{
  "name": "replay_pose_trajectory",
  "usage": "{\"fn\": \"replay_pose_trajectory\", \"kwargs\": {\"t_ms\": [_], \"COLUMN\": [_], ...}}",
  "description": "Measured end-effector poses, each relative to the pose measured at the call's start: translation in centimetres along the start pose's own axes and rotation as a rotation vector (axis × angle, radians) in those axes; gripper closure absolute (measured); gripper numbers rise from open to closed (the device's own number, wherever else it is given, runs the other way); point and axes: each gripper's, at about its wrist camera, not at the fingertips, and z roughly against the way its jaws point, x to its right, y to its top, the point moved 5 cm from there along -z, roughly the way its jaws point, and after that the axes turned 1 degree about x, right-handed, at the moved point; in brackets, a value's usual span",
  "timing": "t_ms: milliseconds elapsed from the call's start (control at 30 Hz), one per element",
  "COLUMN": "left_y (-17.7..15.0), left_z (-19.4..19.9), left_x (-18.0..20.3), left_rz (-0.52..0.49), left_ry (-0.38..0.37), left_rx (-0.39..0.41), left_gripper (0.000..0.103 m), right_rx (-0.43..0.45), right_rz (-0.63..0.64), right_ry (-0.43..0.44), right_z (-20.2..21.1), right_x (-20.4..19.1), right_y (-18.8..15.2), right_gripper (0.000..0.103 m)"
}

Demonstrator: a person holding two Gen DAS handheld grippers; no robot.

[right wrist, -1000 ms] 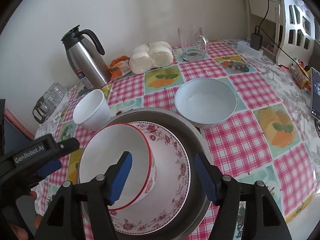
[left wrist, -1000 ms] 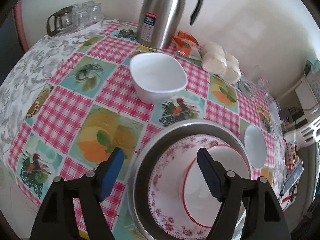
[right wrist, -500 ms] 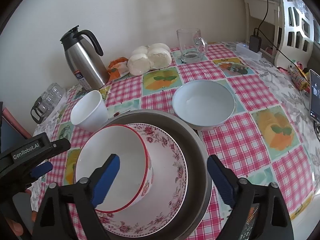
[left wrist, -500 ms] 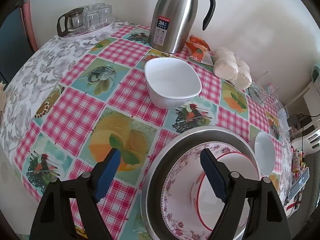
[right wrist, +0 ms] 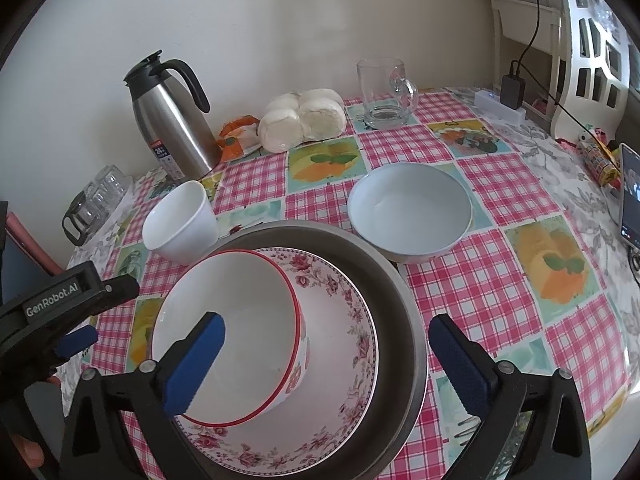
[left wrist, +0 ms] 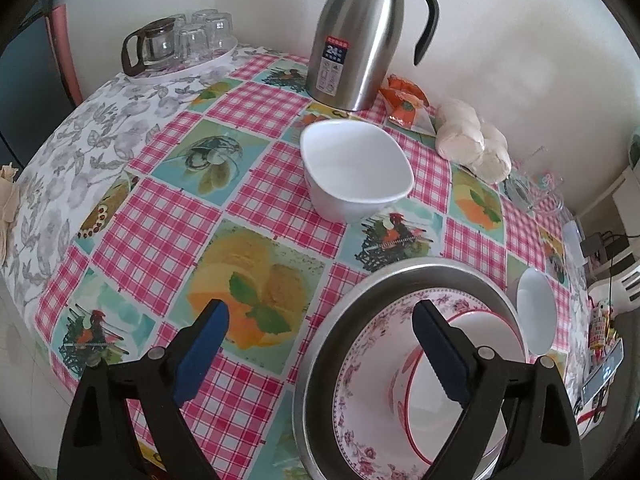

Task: Organize plates and bowls
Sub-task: 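Move both tools toward the white square MAX bowl beside the thermos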

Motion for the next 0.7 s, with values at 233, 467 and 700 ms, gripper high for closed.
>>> {"fn": "replay_pose_trajectory", "kwargs": {"t_ms": [233, 467, 700], "left_y": [0.8, 1.3, 1.7], "left_z": [0.5, 0.6, 0.3], "left_x": [-1.9, -4.2, -5.7], "left_rz": [0.049, 0.090, 0.119], "left_ry": [0.017, 0.022, 0.018], "left_rx": [0.027, 0.028, 0.021], "left_gripper": [0.010, 0.010, 0.010], "right_rx": [0.023, 0.040, 0.045], "right_rz": [0.023, 0.081, 0.135], "right_ry": [0.017, 0.025, 0.018], "right_z": [0.3, 0.5, 0.2], "right_x": [-1.1, -3.3, -5.5], "right_y": [0.1, 0.1, -0.2], "right_gripper": [0.000, 0.000, 0.000]}}
